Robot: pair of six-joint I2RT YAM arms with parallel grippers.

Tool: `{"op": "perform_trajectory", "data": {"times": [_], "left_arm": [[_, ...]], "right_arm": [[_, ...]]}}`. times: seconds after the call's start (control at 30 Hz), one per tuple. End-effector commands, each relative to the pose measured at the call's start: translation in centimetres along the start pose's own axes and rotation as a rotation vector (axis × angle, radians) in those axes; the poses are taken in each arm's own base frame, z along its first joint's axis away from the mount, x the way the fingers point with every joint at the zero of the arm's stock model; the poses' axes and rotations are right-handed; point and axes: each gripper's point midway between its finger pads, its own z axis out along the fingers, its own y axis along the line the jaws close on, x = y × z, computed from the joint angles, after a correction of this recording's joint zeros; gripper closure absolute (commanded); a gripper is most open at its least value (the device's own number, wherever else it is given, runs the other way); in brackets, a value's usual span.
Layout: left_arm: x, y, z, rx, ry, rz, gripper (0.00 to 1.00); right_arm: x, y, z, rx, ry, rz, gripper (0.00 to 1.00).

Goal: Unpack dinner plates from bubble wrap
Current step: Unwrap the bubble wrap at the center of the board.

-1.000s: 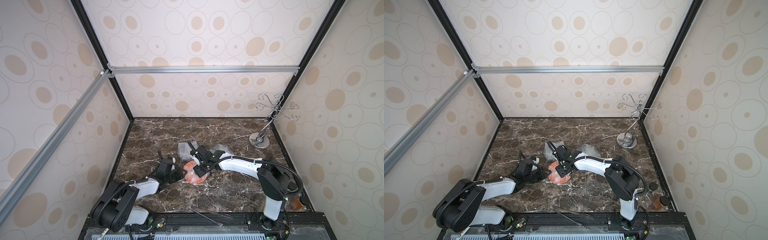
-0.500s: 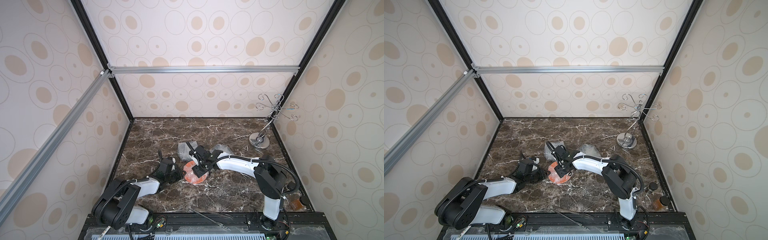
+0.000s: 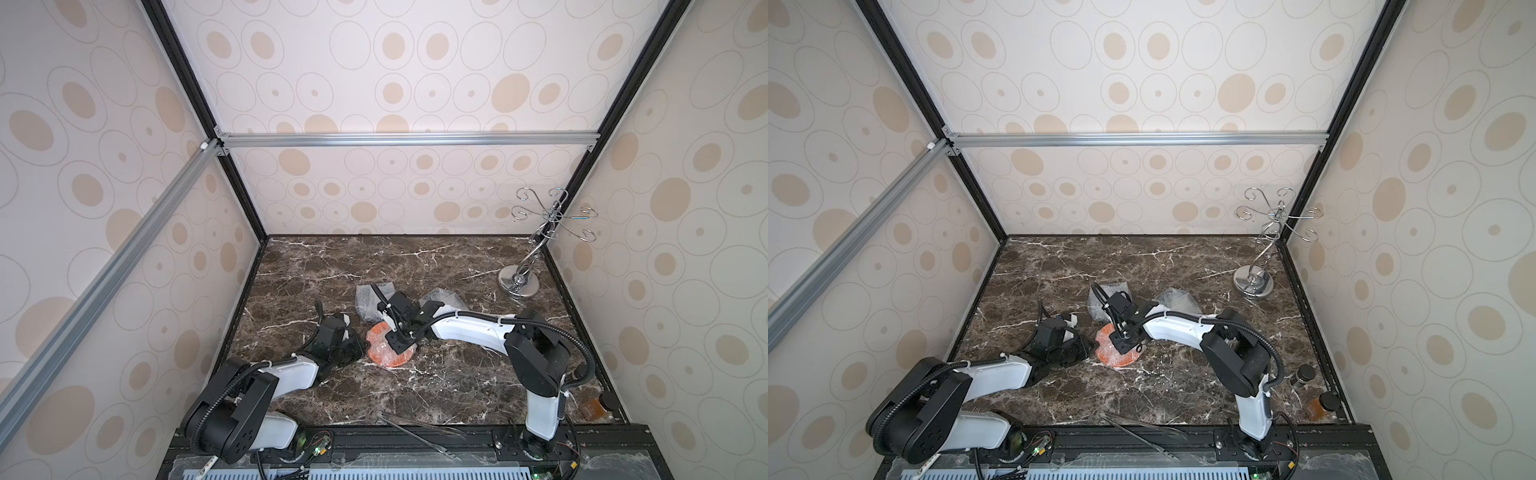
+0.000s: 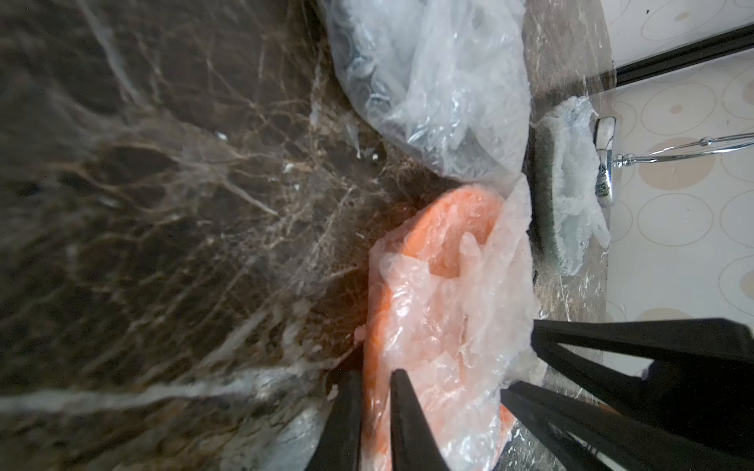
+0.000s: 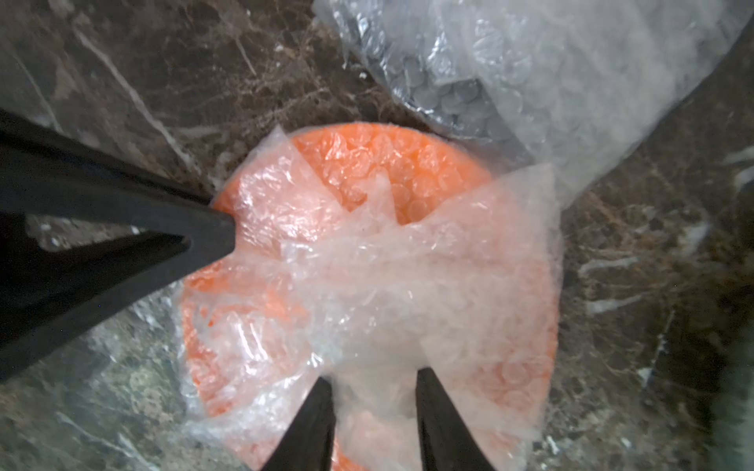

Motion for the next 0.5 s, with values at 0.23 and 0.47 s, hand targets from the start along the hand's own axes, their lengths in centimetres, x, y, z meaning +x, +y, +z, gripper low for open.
{"op": "perform_trajectory", "data": {"times": [0.23, 0.47], "left_arm": [[0.1, 0.4, -0.5, -0.02, -0.018, -0.02, 0.85], [0.4, 0.9, -0.4, -0.028, -0.013, -0.025, 0.86]], "right_arm": [[0.5, 1.1, 0.0, -0.056, -0.003, 0.016, 0.89], [-0.5, 2.0, -1.5, -0.108, -0.043, 0.035, 1.0]]}}
